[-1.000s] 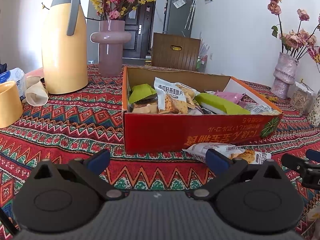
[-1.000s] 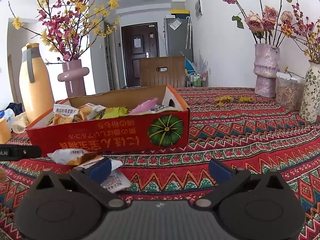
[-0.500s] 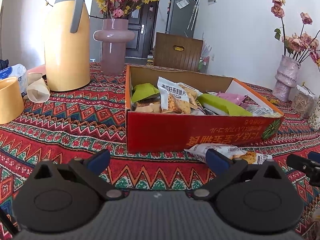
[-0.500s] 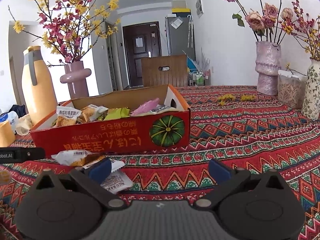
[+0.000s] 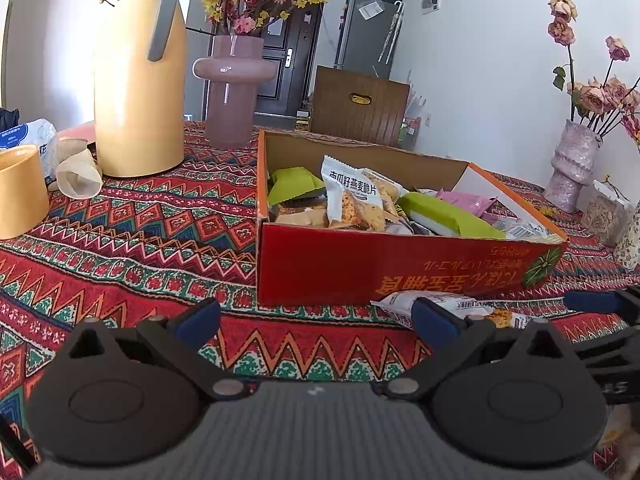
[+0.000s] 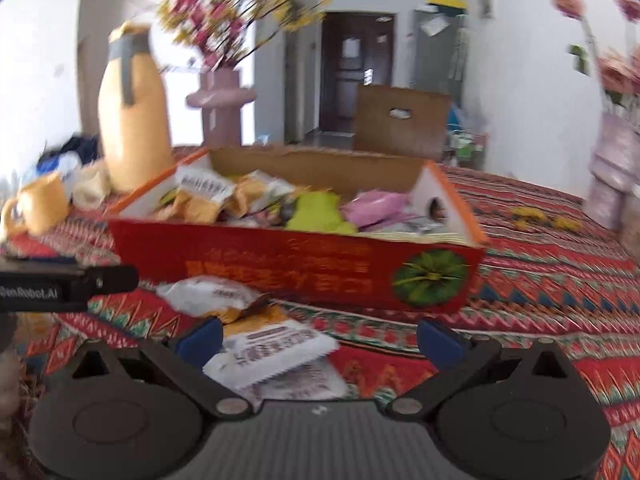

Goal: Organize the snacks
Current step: 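Grasp the white pumpkin-seed crisp packet on the table with the right gripper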

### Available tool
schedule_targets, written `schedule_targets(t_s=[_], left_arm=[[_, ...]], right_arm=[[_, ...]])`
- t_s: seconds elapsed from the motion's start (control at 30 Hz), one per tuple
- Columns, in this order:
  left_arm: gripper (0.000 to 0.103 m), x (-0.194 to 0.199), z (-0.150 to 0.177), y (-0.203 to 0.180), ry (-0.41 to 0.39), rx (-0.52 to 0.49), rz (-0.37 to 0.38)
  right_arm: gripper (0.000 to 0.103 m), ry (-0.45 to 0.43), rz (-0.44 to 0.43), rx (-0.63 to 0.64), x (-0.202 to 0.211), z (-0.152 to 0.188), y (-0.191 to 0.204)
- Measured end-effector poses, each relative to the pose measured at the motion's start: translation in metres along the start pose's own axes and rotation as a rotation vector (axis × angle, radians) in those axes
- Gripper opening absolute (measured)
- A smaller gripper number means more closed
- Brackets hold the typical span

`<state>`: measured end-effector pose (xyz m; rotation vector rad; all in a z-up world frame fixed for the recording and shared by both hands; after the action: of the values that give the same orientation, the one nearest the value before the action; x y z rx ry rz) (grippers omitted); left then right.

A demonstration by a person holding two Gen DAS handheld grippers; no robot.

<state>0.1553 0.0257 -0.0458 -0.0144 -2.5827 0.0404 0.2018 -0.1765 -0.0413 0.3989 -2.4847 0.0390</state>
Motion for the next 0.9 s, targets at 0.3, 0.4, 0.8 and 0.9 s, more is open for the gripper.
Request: schedule_targets(t_s=[0.3,0.4,0.8,0.9], left_arm=[[0.103,-0.001,0.000,0.002,0.006,0.007,0.008],[0.103,-0.002,0.000,0.001,0.008,0.007,0.007],[0.103,-0.003,0.000,0.001,0.016,0.009,0.003],[0.103,-0.003,0.000,0.001,0.016,0.009,0.003]], right_arm=[[0.084,0.087,-0.076,0.045,-0.031,-0.003,0.008],[0.066,0.111,-0.096,0.061,-0.035,0.001,0.009],[0.062,-0.024,-0.090,0.016,0.004,0.000,-0.006],[0.061,-0.071,-0.065,-0.023,0.021,0.004,-0.017]])
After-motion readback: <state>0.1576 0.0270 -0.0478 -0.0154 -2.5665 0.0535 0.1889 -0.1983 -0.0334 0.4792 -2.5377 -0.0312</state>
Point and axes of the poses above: each gripper's, at about its wrist camera, not at the fingertips, and x roughly against the way its jaws point, y to its left, z to its underside, the point moved 1 cm from there along -x, roughly the way its jaws point, and after that the axes turned 8 degrees about -x, right-handed, at the moved point
